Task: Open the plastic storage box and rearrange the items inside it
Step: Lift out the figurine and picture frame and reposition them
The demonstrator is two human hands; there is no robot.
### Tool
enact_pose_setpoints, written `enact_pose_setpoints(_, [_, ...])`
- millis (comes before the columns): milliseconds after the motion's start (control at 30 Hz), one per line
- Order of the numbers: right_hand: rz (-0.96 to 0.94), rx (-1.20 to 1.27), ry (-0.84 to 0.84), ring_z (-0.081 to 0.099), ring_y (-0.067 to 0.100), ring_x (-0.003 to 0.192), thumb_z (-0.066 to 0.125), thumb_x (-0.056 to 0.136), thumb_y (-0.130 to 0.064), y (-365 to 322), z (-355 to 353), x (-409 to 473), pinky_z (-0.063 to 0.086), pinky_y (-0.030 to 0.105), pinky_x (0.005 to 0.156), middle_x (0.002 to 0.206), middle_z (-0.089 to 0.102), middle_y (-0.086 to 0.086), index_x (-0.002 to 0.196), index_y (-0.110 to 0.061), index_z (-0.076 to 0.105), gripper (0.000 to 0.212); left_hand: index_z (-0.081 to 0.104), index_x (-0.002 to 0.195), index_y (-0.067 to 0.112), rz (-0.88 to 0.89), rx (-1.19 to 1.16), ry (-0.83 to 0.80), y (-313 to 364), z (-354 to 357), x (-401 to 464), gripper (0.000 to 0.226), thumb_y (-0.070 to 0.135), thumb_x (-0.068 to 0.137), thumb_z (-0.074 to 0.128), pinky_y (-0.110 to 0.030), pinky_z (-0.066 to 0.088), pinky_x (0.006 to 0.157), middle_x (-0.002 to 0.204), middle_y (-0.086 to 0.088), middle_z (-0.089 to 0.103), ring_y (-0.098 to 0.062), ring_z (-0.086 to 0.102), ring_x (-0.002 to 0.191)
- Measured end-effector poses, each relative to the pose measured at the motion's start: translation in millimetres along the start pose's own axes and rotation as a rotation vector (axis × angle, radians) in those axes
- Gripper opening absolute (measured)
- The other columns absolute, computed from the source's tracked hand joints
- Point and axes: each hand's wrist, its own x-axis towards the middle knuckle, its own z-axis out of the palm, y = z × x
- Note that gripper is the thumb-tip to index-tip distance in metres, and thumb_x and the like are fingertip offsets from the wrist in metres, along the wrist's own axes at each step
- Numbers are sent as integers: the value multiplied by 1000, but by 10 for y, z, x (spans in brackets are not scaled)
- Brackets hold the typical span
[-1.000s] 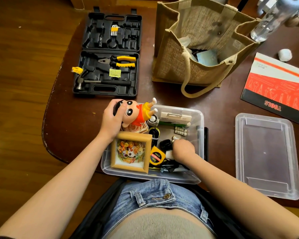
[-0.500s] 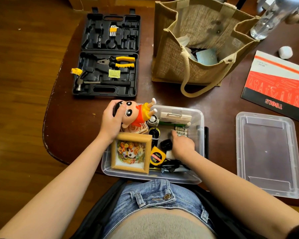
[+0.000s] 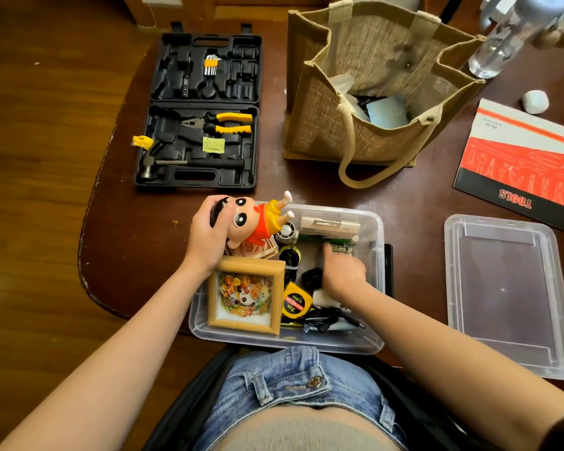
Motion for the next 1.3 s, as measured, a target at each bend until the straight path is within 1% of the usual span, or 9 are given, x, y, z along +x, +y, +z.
enact_pose_setpoints(200, [-18, -25, -4, 63, 29, 93, 47, 86, -5, -9, -48, -14, 41, 33, 58, 106, 64, 11, 137, -8, 29, 55, 59, 104, 14, 0, -7, -8, -15, -10, -14, 13, 18, 98, 48, -13, 49, 66, 94, 7, 63, 2, 62, 84])
enact_pose_setpoints(367, [-204, 220, 171, 61, 32, 88, 45, 91, -18, -148, -166, -53, 36, 32, 58, 98, 62, 11, 104, -8, 52, 18, 59, 102, 15, -4, -20, -28, 2, -24, 0, 11, 17, 97, 49, -12, 49, 64, 92, 6, 63, 4, 62, 81])
enact_pose_setpoints(467, [-181, 369, 85, 60, 30, 89, 47, 93, -32, -230, -126, -16, 41, 32, 63, 95, 62, 10, 96, -9, 55, 25, 60, 94, 20, -11, -54, -53, 28, -37, -18, 10, 21, 95, 50, -12, 48, 61, 88, 6, 63, 2, 63, 77])
enact_pose_setpoints(600, [10, 581, 22, 60, 25, 86, 57, 85, -50, -267, -48, 99, 41, 30, 62, 91, 63, 4, 98, -13, 56, 39, 62, 92, 21, -47, -110, -61, 28, -54, -49, 16, 31, 88, 50, -17, 49, 59, 87, 2, 64, -6, 62, 77])
enact_pose_setpoints(700, [4, 706, -24, 60, 23, 84, 64, 83, -41, -293, -57, 166, 45, 31, 66, 89, 64, 2, 94, -16, 58, 28, 62, 92, 20, -63, -119, -59, 51, -52, -46, 17, 32, 86, 50, -19, 49, 59, 87, 0, 63, -9, 62, 78])
enact_pose_setpoints(833, [-49, 736, 7, 54, 22, 75, 64, 83, -31, -180, -153, 143, 37, 29, 61, 82, 57, 2, 89, -15, 51, 22, 61, 89, 19, -93, -118, -49, 68, -42, -26, 18, 32, 86, 49, -20, 48, 61, 85, 1, 63, -9, 61, 78])
enact_pose_setpoints(1033, [-66, 679, -15, 58, 23, 94, 60, 81, -25, 156, -261, 12, 39, 27, 70, 106, 62, 1, 116, -15, 53, 37, 62, 90, 18, -109, -126, -37, 82, -21, -15, 19, 32, 87, 49, -16, 48, 59, 84, 3, 64, -2, 62, 74])
enact_pose_setpoints(1200, [-166, 636, -128, 54, 18, 88, 58, 81, -19, 180, -337, 6, 41, 26, 71, 105, 66, 2, 103, -19, 62, 22, 61, 91, 17, -128, -129, -34, 86, -21, -14, 14, 23, 94, 48, -17, 48, 61, 86, 1, 63, -1, 62, 74])
enact_pose_setpoints(1300, [-202, 679, -173, 57, 17, 91, 61, 82, -19, 142, -335, 43, 45, 28, 74, 103, 65, 1, 104, -19, 62, 23, 62, 90, 16, -145, -134, -39, 119, -26, -14, 19, 30, 88, 48, -17, 48, 60, 84, 0, 63, -2, 61, 73])
